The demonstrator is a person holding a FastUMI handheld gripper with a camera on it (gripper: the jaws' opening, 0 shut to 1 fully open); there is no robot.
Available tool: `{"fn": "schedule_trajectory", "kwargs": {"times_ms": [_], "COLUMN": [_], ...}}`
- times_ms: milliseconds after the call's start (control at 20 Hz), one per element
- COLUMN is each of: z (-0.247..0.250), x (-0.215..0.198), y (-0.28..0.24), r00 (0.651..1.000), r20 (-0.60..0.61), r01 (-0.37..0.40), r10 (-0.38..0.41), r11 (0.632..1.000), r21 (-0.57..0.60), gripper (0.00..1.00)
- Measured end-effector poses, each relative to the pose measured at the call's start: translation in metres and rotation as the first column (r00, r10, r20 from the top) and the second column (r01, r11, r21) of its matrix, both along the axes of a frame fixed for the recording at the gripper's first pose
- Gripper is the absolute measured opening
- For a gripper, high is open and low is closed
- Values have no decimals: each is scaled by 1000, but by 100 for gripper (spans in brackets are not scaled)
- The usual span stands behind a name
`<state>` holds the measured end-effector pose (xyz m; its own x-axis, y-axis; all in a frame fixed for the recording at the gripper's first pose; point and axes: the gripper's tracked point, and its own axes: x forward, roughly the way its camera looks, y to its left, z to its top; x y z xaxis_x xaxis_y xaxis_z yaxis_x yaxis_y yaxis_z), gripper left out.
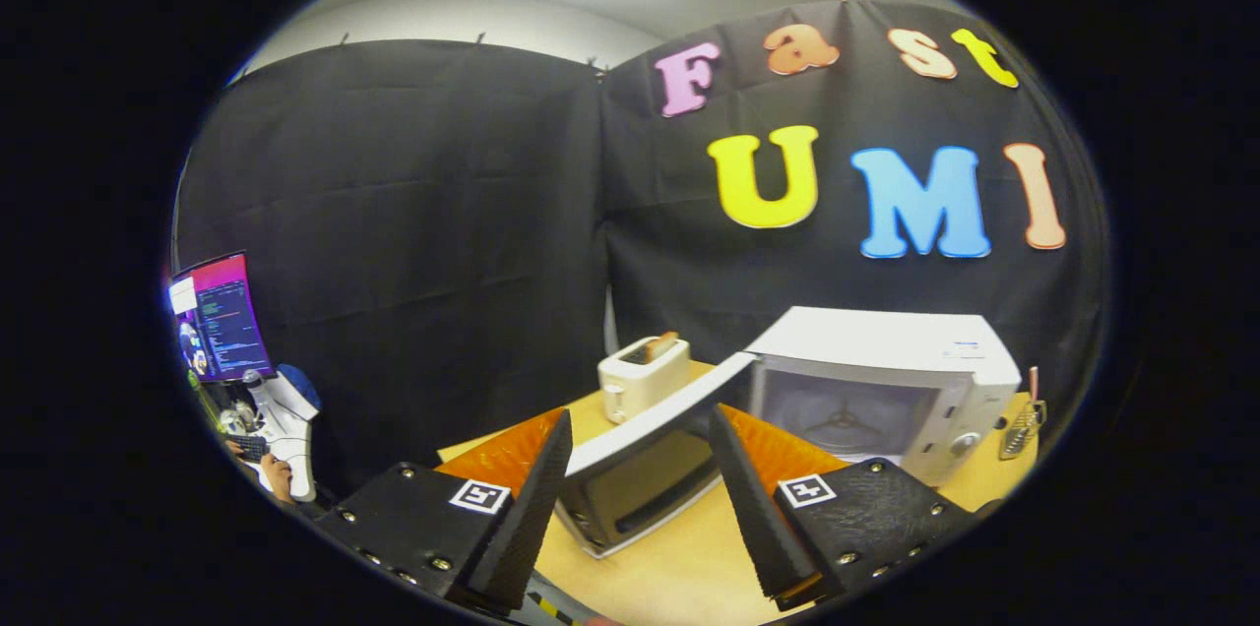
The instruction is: Open the microwave, put the food inside, and close the microwave door.
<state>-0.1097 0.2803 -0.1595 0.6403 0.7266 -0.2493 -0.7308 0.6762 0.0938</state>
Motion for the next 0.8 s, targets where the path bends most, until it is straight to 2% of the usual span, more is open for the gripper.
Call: {"fn": "schedule_trajectory", "kwargs": {"times_ms": [100,200,350,450,600,800], "z": [-10,-21,-49,-63,-94,-141], "x": [21,41,63,70,73,69], "y": [-50,-110,-195,-240,-277,-290], "r00": [994,972,910,866,819,776], "r20": [-53,-83,-132,-149,-215,-342], "r01": [95,221,386,465,510,496], "r10": [-95,-221,-394,-478,-532,-529], "r11": [995,975,919,878,847,848], "r21": [-5,-14,-82,-115,-150,-187], "gripper": [84,84,84,84,84,83]}}
